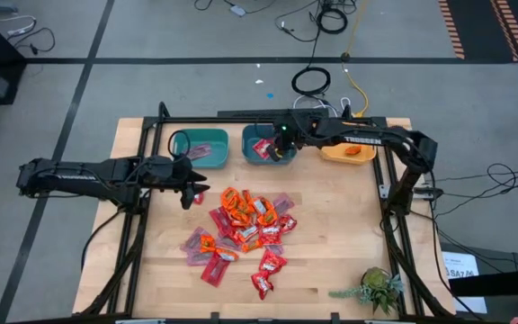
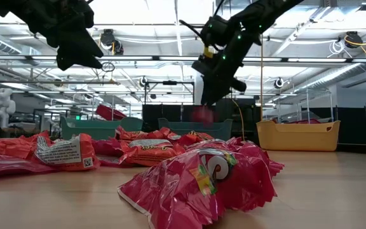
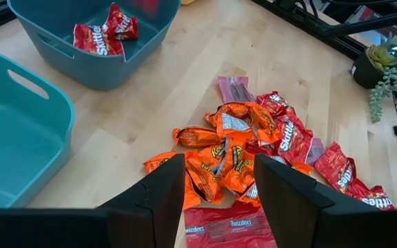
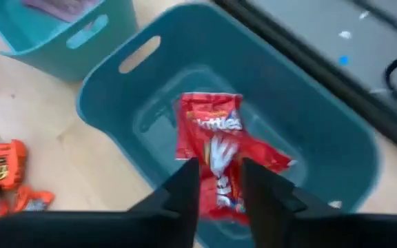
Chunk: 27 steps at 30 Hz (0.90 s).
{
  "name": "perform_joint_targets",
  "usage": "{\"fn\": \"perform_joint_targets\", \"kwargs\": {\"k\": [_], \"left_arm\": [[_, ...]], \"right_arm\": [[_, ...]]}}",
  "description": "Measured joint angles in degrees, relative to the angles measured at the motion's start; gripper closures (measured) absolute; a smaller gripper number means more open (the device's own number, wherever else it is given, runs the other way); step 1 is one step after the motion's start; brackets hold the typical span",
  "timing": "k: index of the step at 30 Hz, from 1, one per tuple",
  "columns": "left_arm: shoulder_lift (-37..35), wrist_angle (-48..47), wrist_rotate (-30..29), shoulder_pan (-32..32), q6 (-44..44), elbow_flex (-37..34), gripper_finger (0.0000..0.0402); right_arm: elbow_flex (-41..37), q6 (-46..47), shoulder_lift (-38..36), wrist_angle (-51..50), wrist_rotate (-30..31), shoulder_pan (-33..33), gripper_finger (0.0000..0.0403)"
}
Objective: Sort candy
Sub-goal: Put the red candy into the blue bin, then put the orange chocolate into the yellow bin
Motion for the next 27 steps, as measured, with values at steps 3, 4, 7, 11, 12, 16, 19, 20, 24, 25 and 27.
{"fn": "perform_joint_targets", "kwargs": {"k": [3,4,7,11,12,16,19,20,24,25,27], "left_arm": [[0.0,0.0,0.0,0.0,0.0,0.0,0.0218],[0.0,0.0,0.0,0.0,0.0,0.0,0.0218],[0.0,0.0,0.0,0.0,0.1,0.0,0.0218],[0.0,0.0,0.0,0.0,0.4,0.0,0.0218],[0.0,0.0,0.0,0.0,0.4,0.0,0.0218],[0.0,0.0,0.0,0.0,0.4,0.0,0.0218],[0.0,0.1,-0.1,0.0,0.5,0.0,0.0218],[0.0,0.0,-0.2,0.0,0.5,0.0,0.0218],[0.0,0.0,-1.6,0.0,0.5,0.0,0.0218],[0.0,0.0,-1.9,0.0,0.5,0.0,0.0218],[0.0,0.0,-2.0,0.0,0.5,0.0,0.0218]], "right_arm": [[0.0,0.0,0.0,0.2,-1.4,-0.6,0.0247],[0.0,0.0,0.1,0.1,-1.4,-0.6,0.0233],[0.0,-0.8,-0.5,-0.3,-1.4,-0.9,0.0194],[0.0,-1.5,-2.7,-2.8,-1.5,-0.9,0.0154],[0.0,-1.5,-3.2,-3.5,-1.5,-0.9,0.0147],[0.1,-1.6,-6.0,-7.4,-1.5,-0.8,0.0131],[0.1,-0.3,-7.4,-8.9,-1.5,-0.3,0.0129],[0.1,0.2,-7.6,-8.9,-1.5,0.1,0.0130],[0.1,0.8,-8.1,-8.1,-1.7,2.2,0.0132],[0.1,0.6,-8.1,-7.9,-1.7,2.8,0.0132],[0.1,0.1,-8.1,-7.6,-1.7,4.0,0.0132]]}}
